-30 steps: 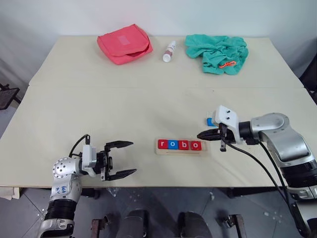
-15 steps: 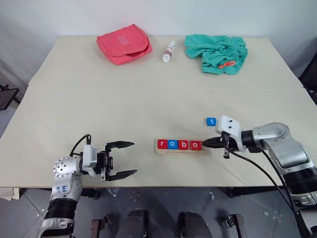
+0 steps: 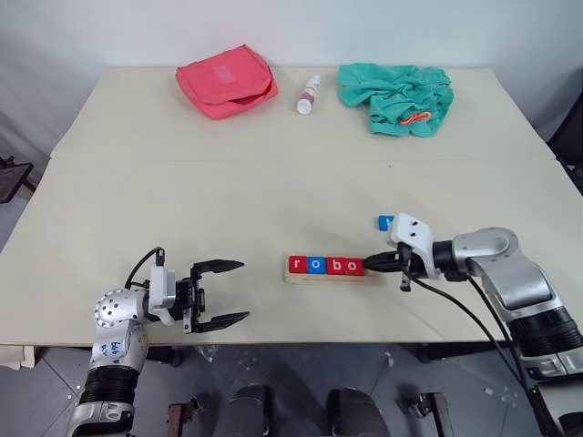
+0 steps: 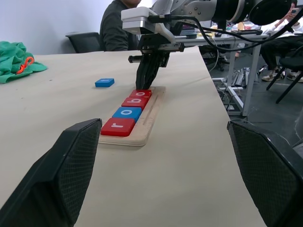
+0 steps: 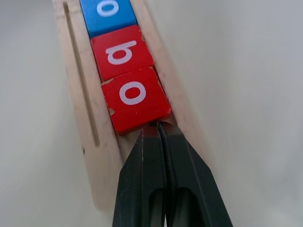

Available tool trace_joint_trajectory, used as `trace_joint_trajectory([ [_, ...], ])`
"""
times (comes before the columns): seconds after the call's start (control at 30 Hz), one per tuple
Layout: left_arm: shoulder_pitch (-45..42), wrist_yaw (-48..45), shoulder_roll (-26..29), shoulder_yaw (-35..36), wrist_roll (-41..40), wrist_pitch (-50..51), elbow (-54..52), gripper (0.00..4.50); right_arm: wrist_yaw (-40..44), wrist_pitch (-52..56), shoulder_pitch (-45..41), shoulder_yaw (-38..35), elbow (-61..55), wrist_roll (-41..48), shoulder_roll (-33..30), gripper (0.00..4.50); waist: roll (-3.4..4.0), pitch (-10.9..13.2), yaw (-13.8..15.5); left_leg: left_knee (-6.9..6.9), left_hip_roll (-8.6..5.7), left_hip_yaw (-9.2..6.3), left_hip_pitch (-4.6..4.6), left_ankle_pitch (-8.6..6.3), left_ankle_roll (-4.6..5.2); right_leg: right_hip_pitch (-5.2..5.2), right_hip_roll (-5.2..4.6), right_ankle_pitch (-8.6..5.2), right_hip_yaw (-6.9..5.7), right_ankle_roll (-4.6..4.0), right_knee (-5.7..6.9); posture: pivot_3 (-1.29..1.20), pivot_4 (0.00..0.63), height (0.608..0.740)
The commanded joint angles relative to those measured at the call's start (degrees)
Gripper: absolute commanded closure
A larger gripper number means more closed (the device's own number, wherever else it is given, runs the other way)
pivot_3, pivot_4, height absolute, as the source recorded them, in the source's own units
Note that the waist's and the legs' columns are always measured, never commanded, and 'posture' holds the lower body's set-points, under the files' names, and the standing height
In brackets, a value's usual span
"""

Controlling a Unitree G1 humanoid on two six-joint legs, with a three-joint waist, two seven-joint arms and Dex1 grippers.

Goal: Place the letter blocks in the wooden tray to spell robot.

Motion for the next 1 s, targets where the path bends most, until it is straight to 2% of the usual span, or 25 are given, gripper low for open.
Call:
trace_joint_trajectory([
  [0.03, 0.1, 0.1, 0.5, 0.3, -0.7, -0.2, -1.0, 0.0, -0.7, 0.9, -0.4, -0.4, -0.2, 0.8, 0.9, 4.45, 0.0, 0.0, 0.0, 0.0, 0.0, 0.0, 0.0, 0.0, 0.0, 0.0, 0.0, 0.0, 0.0, 0.0, 0.0, 0.0, 0.15, 0.74],
  [0.3, -2.0, -0.2, 0.1, -0.3, -0.3, -0.2, 0.7, 0.0, -2.8, 1.5, 0.0, -1.7, -0.9, 1.0, 1.2, 4.45, 0.0, 0.0, 0.0, 0.0, 0.0, 0.0, 0.0, 0.0, 0.0, 0.0, 0.0, 0.0, 0.0, 0.0, 0.0, 0.0, 0.15, 0.74],
  [0.57, -4.2, -2.4, 0.4, -0.5, -0.4, -0.1, 3.7, 0.0, -10.6, 4.7, 5.8, -13.7, -8.3, 5.3, -0.3, 4.45, 0.0, 0.0, 0.3, -0.02, -0.04, -0.06, -0.04, 0.0, 0.0, -0.01, -0.02, 0.0, -0.04, 0.0, 0.02, 0.0, 0.15, 0.74],
  [0.67, -5.3, -3.7, 0.8, -0.5, -0.4, 0.0, 5.5, 0.0, -15.4, 5.7, 10.3, -19.7, -11.0, 6.7, 0.9, 3.93, 0.0, 0.0, 0.2, -0.02, -0.03, -0.03, -0.04, 0.0, 0.0, -0.01, -0.02, 0.0, -0.05, 0.0, 0.02, 0.0, 0.15, 0.74],
  [0.8, -6.8, -4.8, 1.2, -0.8, -0.4, -0.1, 7.7, 0.0, -21.2, 6.9, 15.3, -25.1, -14.3, 7.9, 2.4, 2.58, 0.0, 0.0, 0.4, -0.02, -0.04, -0.03, -0.03, 0.0, 0.0, 0.0, -0.02, 0.0, -0.05, 0.0, 0.03, 0.0, 0.15, 0.74],
  [1.0, -8.9, -5.8, 1.4, -1.5, -0.5, -0.3, 10.0, 0.0, -28.4, 11.0, 18.6, -27.7, -20.2, 10.7, 6.1, 0.49, 0.0, 0.0, 0.1, -0.03, -0.01, 0.0, -0.01, 0.0, 0.0, -0.01, 0.0, 0.0, -0.03, 0.0, 0.05, 0.0, 0.15, 0.74],
])
